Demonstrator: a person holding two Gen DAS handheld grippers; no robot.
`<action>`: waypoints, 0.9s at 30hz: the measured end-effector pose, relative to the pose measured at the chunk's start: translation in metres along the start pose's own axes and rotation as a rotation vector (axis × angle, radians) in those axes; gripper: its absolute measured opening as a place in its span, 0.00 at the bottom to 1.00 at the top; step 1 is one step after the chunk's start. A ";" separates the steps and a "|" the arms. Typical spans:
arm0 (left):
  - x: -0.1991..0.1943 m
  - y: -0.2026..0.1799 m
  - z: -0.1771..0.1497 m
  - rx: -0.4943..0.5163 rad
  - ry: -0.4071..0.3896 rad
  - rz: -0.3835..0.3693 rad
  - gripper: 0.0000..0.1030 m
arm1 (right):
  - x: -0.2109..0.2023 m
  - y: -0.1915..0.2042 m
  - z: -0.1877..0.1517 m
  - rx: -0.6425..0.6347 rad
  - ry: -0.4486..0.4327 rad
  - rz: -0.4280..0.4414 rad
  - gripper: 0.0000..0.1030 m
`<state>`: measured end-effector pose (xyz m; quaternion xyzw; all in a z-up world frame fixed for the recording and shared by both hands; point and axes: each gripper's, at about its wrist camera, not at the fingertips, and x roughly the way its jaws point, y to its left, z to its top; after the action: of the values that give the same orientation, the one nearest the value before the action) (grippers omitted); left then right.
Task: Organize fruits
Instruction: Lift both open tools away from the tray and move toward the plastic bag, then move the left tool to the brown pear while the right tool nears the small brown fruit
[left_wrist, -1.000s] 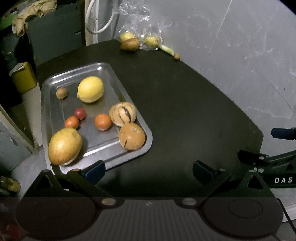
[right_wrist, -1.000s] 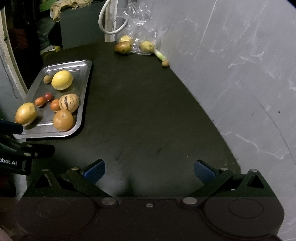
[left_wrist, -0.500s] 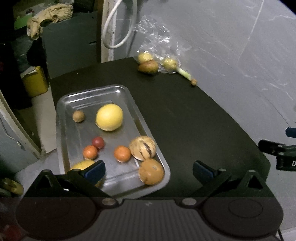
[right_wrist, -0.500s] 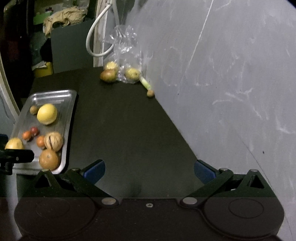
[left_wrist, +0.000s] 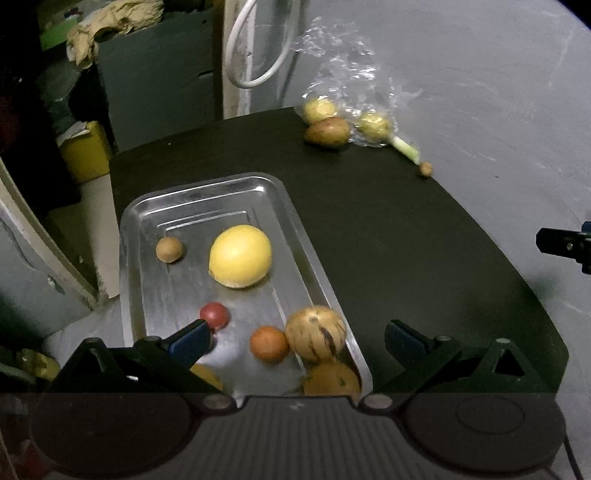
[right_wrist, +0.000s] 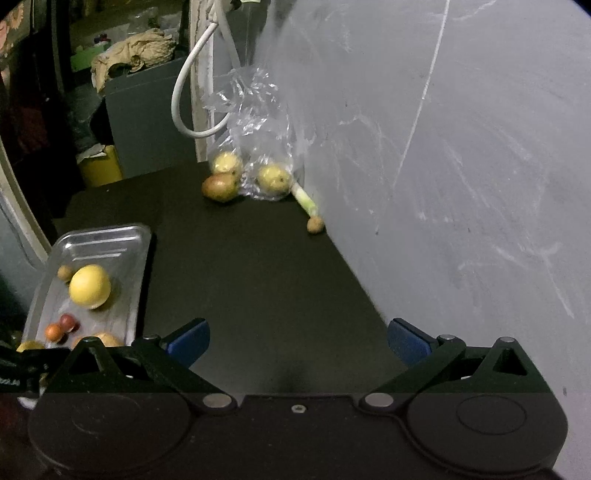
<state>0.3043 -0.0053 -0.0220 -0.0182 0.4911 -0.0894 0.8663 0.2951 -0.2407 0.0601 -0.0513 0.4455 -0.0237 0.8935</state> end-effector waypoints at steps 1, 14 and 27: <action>0.003 0.000 0.004 -0.006 0.002 0.008 0.99 | 0.008 -0.002 0.004 0.001 0.001 0.001 0.99; 0.049 -0.016 0.059 -0.044 0.001 0.091 0.99 | 0.090 -0.007 0.013 -0.022 0.010 0.037 0.99; 0.095 -0.044 0.108 -0.030 -0.046 0.126 0.99 | 0.150 -0.007 0.024 0.039 -0.074 0.114 0.99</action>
<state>0.4383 -0.0707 -0.0411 -0.0023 0.4725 -0.0267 0.8809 0.4046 -0.2595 -0.0433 -0.0093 0.4141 0.0205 0.9100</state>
